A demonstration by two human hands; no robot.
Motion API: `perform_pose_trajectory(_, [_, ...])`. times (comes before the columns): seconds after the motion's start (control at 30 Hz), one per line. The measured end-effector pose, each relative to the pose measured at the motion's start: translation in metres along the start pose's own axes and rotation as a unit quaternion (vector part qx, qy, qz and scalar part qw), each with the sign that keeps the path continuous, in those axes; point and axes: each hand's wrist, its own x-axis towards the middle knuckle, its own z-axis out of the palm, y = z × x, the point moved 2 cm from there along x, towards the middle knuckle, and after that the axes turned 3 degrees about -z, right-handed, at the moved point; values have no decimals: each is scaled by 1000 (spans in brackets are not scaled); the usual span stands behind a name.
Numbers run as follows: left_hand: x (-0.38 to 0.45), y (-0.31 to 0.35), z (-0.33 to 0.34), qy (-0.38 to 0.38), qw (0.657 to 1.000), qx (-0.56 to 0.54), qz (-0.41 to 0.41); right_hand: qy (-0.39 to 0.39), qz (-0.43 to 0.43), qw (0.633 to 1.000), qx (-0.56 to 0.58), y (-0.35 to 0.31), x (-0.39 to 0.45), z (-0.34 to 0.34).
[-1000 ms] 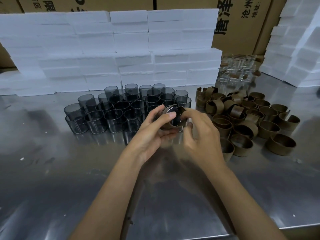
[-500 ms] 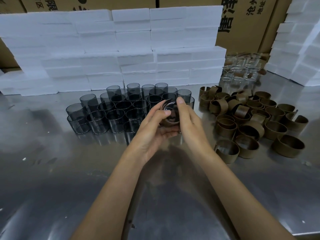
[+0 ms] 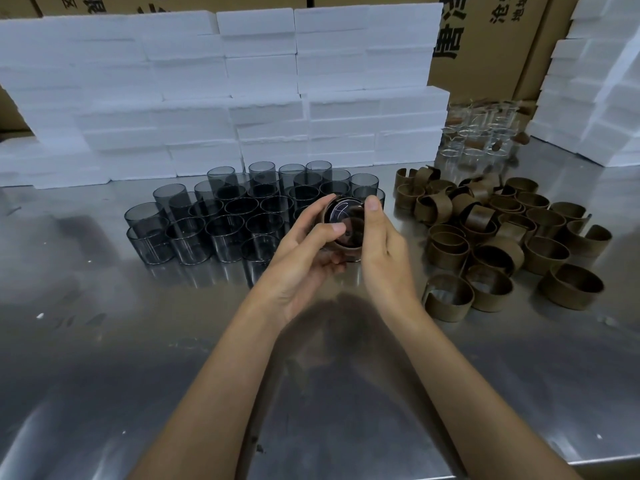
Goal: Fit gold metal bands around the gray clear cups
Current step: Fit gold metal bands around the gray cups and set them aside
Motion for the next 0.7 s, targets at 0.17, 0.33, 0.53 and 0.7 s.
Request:
perform_pose_trajectory(0.17, [-2, 3, 1, -16, 1000, -4, 2, 10, 1, 1000, 6, 2, 0, -2])
perform_pose_trajectory(0.33, [-3, 3, 1, -24, 1000, -15, -2, 2, 10, 1000, 22, 3, 1, -2])
perform_pose_trajectory(0.53, [-4, -1, 5, -20, 1000, -15, -6, 42, 17, 998, 46, 5, 3, -4])
perform_pose_trajectory(0.7, [-4, 2, 4, -18, 999, -47, -15, -12, 108, 982, 156, -3, 2, -5])
